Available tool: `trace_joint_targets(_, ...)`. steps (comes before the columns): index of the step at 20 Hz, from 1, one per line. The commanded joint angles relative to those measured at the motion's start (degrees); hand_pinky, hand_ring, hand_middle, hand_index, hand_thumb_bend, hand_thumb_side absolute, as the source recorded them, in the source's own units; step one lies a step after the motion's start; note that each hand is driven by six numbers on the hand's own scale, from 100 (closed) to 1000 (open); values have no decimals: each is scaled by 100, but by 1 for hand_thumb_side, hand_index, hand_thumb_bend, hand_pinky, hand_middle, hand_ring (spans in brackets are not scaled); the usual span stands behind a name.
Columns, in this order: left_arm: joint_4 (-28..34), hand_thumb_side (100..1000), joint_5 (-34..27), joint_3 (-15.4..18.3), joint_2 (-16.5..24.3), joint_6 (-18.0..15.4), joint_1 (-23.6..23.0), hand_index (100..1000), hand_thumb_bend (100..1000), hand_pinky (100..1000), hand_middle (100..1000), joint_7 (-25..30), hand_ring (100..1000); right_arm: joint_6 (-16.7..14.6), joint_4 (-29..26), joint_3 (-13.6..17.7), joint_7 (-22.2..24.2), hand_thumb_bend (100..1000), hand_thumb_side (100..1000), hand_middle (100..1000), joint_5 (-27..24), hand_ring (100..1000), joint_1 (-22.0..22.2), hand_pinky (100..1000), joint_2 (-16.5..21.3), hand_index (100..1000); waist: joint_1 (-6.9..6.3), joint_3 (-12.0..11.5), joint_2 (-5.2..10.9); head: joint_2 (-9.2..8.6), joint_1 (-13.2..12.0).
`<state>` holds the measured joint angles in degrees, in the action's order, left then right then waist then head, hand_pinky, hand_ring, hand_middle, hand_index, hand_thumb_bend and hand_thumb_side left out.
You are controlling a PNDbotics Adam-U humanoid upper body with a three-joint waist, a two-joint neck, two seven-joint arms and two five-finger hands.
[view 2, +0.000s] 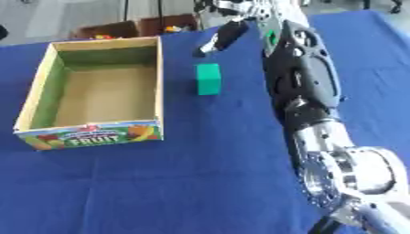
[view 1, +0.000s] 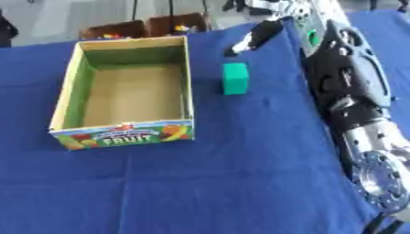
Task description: Pick up objects on the table and place them in the box.
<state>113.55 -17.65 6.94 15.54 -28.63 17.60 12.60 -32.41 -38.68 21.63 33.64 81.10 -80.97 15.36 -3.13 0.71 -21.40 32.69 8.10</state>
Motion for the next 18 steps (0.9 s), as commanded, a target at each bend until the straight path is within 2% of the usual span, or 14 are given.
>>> trace_joint_targets(1,104,1000,19,8,93,29,21,971,100,723,978,11,741,-1844,175,-136,1829,634,435,921,59,906,-178,796,224,1000,19,7,142,-60,-24)
trace_joint_targets(8,104,1000,28,1,107,50,20,970,100,723,978,20,741,-1953,670,-432,1833,636,435,894,-134,878,-238,776,311,1000,28,29,152,-55,-47)
trace_joint_targets(18,104,1000,37,-5,110,97,38,971,100,724,980,30,741,-1956,1267,-841,1833,535,366,884,-190,865,-247,742,436,986,46,48,148,-72,-73)
